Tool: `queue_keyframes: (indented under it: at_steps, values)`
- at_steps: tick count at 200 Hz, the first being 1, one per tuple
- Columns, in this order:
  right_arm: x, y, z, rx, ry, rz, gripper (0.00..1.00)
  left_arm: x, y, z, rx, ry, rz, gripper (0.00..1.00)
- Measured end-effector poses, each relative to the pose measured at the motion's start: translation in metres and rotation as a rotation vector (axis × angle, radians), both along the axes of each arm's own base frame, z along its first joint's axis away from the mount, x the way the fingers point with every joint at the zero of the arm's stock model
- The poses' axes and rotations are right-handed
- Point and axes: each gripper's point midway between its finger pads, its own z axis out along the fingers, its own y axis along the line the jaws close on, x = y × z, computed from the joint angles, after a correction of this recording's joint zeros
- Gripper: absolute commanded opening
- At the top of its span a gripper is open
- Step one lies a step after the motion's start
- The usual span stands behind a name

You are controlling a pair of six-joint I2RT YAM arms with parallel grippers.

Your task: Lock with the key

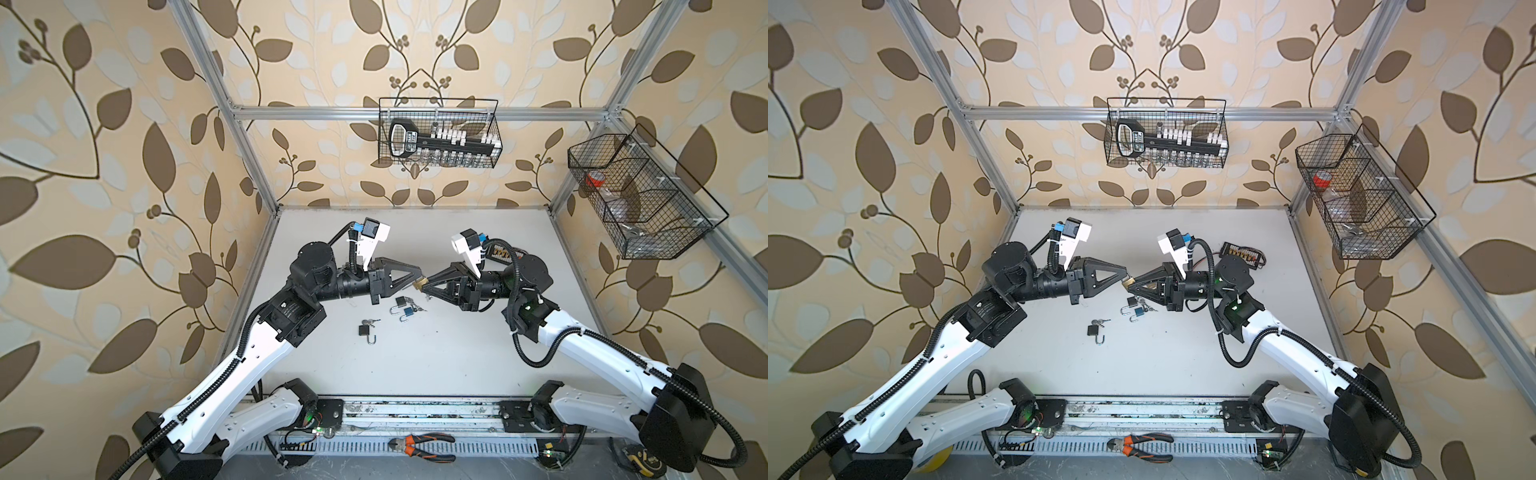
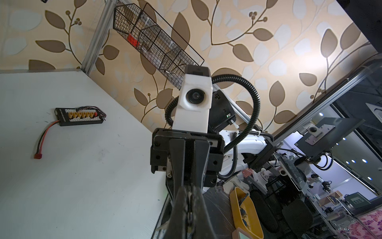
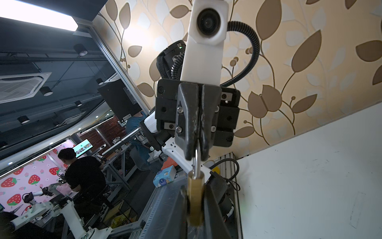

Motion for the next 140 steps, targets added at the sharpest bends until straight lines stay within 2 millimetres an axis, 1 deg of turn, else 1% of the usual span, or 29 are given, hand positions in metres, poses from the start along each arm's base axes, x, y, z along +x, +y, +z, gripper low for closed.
queue_keyframes:
  at_steps: [61,140]
  values:
    - [0.004,-0.002,0.009,0.025,0.009,-0.02,0.0,0.002,-0.004,0.007,-0.028,-0.029,-0.016,0.0]
    - [0.016,-0.005,0.014,0.041,0.023,-0.078,0.0,0.01,-0.006,0.007,-0.047,-0.05,0.032,0.0]
